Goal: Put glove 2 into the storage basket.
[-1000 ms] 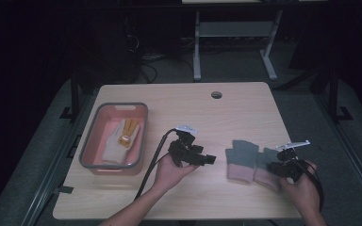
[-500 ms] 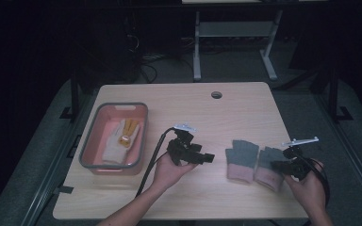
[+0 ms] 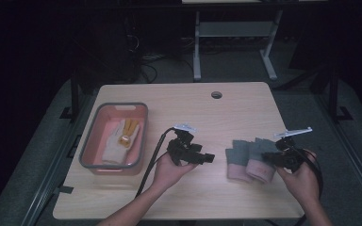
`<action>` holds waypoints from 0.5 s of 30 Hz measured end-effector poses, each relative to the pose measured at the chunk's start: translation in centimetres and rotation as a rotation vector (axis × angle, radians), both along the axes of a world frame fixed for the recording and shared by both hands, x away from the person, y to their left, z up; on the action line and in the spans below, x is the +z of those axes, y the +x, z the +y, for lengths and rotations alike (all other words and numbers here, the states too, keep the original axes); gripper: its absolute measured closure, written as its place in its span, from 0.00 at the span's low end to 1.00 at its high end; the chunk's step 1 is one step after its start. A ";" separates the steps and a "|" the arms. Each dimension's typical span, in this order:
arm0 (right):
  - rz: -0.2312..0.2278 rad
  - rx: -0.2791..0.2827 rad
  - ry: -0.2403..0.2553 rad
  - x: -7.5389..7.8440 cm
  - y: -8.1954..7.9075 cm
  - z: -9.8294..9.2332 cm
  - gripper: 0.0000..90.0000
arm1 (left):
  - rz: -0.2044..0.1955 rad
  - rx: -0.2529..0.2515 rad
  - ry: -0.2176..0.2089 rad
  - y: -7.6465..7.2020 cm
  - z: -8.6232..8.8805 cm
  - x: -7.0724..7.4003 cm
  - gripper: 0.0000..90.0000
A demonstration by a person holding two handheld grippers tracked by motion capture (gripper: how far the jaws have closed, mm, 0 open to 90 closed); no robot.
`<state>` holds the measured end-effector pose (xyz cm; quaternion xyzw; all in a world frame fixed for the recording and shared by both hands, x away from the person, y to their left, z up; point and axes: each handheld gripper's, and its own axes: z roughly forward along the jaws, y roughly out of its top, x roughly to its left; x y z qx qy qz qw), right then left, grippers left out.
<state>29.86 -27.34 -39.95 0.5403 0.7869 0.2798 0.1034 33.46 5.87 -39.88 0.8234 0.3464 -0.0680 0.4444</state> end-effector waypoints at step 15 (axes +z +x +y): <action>0.024 0.081 0.012 -0.7 2.3 4.5 0.94 | 0.016 -0.017 -0.003 -0.4 -0.8 -0.6 0.31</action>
